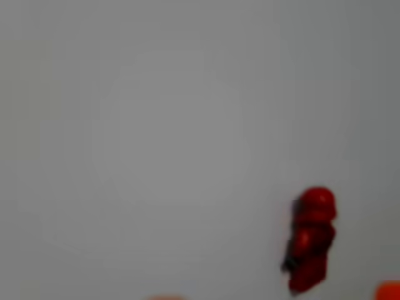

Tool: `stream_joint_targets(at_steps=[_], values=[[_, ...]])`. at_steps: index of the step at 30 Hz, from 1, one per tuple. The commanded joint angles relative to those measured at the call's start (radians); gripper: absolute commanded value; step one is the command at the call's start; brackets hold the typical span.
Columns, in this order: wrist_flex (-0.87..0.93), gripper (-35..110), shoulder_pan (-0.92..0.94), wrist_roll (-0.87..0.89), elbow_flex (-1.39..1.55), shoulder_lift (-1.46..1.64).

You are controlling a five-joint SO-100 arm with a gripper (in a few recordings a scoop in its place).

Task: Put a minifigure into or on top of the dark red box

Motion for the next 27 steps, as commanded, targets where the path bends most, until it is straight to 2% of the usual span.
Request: stream_joint_targets(at_steps=[1,10,18,27], values=[[0.035,18,0.066,-0.021,-0.092,-0.032],[0.029,18,0.124,-0.132,-0.4,-0.598],[0.097,17,0.276,-0.264,-0.634,-0.907],[0.032,17,0.407,-0.307,-0.689,-1.117]])
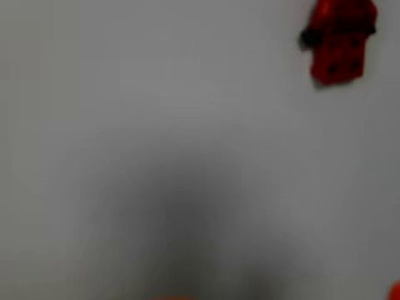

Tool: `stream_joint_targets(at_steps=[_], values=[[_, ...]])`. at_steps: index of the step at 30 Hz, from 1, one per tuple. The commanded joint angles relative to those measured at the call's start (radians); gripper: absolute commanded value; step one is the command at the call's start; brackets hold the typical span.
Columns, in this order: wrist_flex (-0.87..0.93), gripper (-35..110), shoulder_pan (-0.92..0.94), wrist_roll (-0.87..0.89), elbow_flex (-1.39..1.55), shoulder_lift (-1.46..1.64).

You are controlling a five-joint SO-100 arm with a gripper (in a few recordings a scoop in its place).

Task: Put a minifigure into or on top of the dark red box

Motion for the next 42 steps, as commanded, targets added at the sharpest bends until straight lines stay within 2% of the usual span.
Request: stream_joint_targets(at_steps=[1,22,42], values=[[-0.014,17,0.04,0.008,-0.064,-0.072],[-0.101,18,0.032,0.083,-0.212,-0.345],[-0.092,17,0.012,-0.069,-0.394,-0.63]])
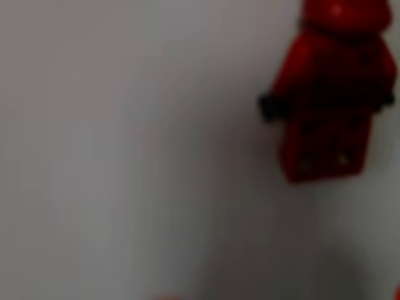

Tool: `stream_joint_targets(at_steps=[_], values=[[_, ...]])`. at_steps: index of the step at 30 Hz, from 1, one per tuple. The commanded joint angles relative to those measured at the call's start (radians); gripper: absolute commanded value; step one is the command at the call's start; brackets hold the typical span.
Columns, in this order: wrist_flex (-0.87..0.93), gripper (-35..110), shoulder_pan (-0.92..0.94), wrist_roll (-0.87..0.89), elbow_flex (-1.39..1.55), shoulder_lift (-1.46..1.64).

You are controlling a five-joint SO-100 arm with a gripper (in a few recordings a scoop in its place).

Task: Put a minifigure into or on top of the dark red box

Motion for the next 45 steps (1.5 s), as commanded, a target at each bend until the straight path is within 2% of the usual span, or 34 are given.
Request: stream_joint_targets(at_steps=[1,23,45], values=[[0.032,17,-0.021,0.003,-0.06,-0.011],[0.12,17,-0.015,0.02,-0.318,-0.265],[0.098,17,-0.028,-0.017,-0.353,-0.348]])
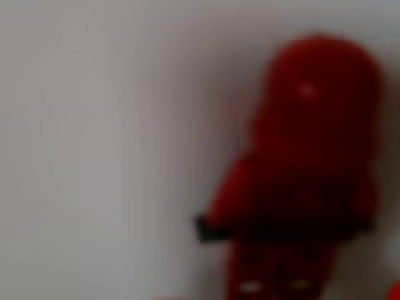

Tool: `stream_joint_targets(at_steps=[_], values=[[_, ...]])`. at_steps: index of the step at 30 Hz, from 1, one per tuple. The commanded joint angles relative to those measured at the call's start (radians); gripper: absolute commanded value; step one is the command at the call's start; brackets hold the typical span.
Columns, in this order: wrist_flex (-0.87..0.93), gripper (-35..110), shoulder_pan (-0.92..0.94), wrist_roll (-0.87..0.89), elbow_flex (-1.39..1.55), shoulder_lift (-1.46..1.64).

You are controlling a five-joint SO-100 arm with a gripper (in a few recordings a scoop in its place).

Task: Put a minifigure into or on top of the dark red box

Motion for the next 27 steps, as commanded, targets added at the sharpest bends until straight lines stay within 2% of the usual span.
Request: stream_joint_targets(at_steps=[1,27], values=[[0.003,17,-0.008,0.002,-0.028,0.006],[-0.015,15,0.032,-0.009,-0.009,-0.049]])
